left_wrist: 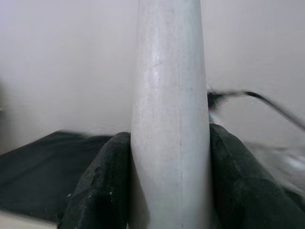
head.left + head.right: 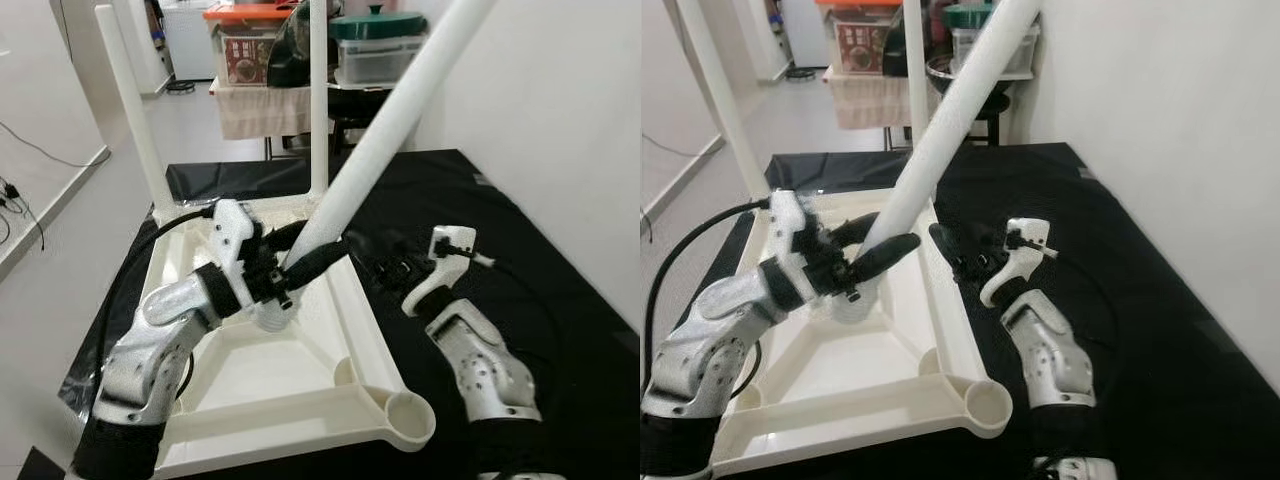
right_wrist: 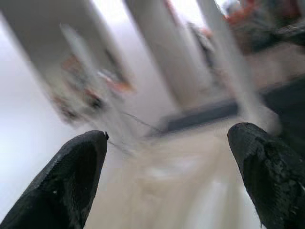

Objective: Building children table

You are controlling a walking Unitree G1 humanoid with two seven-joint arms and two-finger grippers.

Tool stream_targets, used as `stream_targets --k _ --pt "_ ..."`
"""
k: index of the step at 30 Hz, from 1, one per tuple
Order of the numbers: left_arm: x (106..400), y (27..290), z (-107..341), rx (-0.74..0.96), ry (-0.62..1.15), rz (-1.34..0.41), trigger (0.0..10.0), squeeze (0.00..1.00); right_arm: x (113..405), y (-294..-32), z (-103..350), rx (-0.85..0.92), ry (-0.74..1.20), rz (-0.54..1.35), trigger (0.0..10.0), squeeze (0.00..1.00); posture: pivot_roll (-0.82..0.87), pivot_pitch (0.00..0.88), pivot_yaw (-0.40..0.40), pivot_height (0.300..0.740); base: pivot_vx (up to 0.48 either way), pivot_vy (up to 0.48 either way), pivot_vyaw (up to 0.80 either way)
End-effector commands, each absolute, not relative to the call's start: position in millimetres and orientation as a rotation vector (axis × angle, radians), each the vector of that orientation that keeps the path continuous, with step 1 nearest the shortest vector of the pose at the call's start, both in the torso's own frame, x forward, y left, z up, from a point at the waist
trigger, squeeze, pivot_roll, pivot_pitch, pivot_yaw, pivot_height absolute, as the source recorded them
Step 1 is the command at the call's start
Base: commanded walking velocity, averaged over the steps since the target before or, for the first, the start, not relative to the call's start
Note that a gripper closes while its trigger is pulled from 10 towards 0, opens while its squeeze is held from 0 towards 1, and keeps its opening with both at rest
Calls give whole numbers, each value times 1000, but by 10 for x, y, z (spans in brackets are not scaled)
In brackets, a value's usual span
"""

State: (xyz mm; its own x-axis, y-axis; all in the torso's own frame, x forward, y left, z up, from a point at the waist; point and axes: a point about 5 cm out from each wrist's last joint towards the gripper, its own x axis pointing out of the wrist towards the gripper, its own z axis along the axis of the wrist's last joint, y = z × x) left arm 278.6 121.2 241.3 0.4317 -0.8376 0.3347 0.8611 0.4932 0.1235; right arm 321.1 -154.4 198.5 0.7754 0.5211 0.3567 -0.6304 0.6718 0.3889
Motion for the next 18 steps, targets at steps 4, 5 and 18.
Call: stream_targets --k 4,5,18 --pt "2742 1414 2450 -128 -412 -1141 10000 0 2939 -1628 2283 548 -389 946 10000 0 6 0 -4 740 0 0 0" --pt "2742 1414 2450 -128 -412 -1141 10000 0 2939 -1628 2283 548 -389 946 10000 0 6 0 -4 740 0 0 0" --pt "2565 1512 2214 -146 -276 -1361 10000 0 2660 -1511 2444 448 -367 1289 10000 0 8 0 -2 740 0 0 0"
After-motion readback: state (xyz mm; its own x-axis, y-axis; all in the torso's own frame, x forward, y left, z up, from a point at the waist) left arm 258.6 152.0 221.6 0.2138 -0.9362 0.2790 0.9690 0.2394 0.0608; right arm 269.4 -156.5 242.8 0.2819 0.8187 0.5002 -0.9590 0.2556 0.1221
